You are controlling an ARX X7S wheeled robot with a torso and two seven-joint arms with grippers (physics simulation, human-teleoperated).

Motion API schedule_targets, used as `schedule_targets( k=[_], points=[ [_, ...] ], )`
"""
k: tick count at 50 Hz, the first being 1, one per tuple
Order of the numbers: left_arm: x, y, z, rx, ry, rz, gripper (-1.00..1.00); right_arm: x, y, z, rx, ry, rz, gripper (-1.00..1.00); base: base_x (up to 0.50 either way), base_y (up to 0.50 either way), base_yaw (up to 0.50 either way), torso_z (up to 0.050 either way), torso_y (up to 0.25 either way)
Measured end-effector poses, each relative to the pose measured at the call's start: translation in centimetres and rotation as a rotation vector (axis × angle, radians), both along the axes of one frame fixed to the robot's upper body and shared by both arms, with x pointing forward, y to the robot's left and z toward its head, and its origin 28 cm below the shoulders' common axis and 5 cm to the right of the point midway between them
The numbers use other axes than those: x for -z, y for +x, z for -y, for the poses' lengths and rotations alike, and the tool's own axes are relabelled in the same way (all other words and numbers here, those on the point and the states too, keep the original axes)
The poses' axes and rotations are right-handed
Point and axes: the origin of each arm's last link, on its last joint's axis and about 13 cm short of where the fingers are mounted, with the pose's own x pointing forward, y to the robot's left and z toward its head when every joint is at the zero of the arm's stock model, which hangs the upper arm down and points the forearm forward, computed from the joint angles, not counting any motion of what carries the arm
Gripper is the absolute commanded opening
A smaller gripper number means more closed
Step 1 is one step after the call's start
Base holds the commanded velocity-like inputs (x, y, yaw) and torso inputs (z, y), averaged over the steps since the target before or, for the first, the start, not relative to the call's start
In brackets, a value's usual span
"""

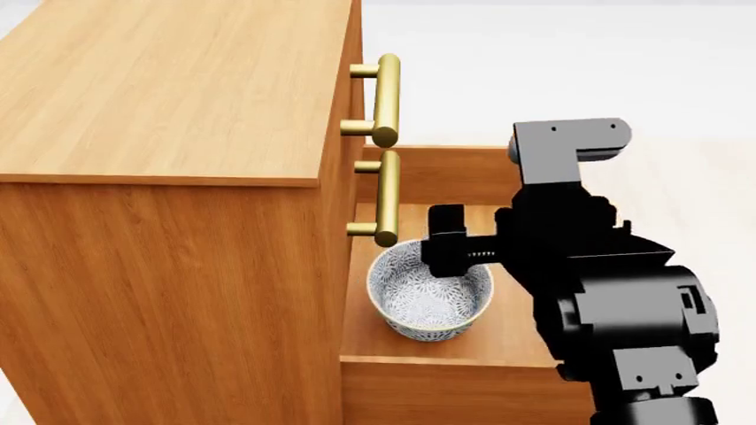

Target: Put the bowl in the bottom drawer of the cabinet and close it.

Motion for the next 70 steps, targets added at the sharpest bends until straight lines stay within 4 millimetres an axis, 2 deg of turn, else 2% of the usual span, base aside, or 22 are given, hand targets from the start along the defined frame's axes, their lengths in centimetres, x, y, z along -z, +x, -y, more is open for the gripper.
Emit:
schedule_targets(
  k=[17, 33, 52, 70],
  points=[
    [0.1, 0.1, 0.0, 0.0, 0.002, -0.001, 1.0, -3.5, -1.5, 1.5, 0.042, -0.047, 0.148, 1.0, 0.0, 0.0, 0.0, 0.0, 0.0],
    [0.1, 0.1, 0.0, 0.001, 0.002, 0.001, 1.0, -5.1, -3.6, 4.2, 0.165, -0.076, 0.275, 1.0, 0.0, 0.0, 0.0, 0.0, 0.0],
    [0.1, 0.1, 0.0, 0.001, 0.001, 0.004, 1.0, -4.8, -6.6, 7.8, 0.312, -0.064, 0.343, 1.0, 0.0, 0.0, 0.0, 0.0, 0.0],
    [0.1, 0.0, 0.0, 0.0, 0.005, 0.008, 1.0, -2.5, -9.1, 10.1, 0.41, -0.037, 0.342, 1.0, 0.0, 0.0, 0.0, 0.0, 0.0]
  ],
)
